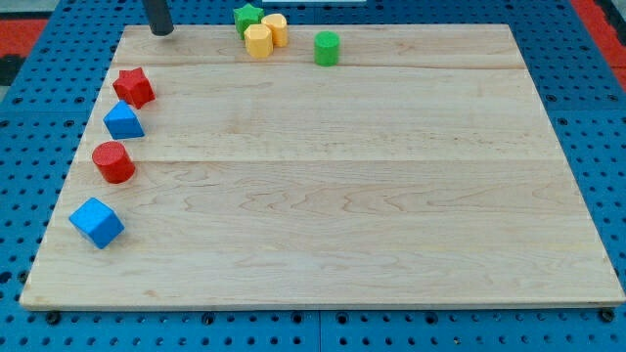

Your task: Push yellow hexagon along with yellow heart up a bit

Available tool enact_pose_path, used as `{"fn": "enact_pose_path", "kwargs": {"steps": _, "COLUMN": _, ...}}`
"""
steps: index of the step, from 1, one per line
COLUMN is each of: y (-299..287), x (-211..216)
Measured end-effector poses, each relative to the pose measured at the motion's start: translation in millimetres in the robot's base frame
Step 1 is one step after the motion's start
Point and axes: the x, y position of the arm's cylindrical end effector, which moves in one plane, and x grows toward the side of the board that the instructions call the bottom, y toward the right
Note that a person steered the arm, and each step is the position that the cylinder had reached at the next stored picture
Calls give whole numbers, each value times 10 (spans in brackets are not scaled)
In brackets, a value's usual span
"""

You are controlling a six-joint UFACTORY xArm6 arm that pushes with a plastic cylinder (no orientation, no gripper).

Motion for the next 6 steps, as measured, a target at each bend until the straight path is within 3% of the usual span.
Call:
{"fn": "enact_pose_path", "kwargs": {"steps": 1, "y": 83, "x": -18}}
{"fn": "enact_pose_path", "kwargs": {"steps": 3, "y": 1282, "x": 49}}
{"fn": "enact_pose_path", "kwargs": {"steps": 4, "y": 908, "x": 375}}
{"fn": "enact_pose_path", "kwargs": {"steps": 5, "y": 763, "x": 796}}
{"fn": "enact_pose_path", "kwargs": {"steps": 6, "y": 822, "x": 934}}
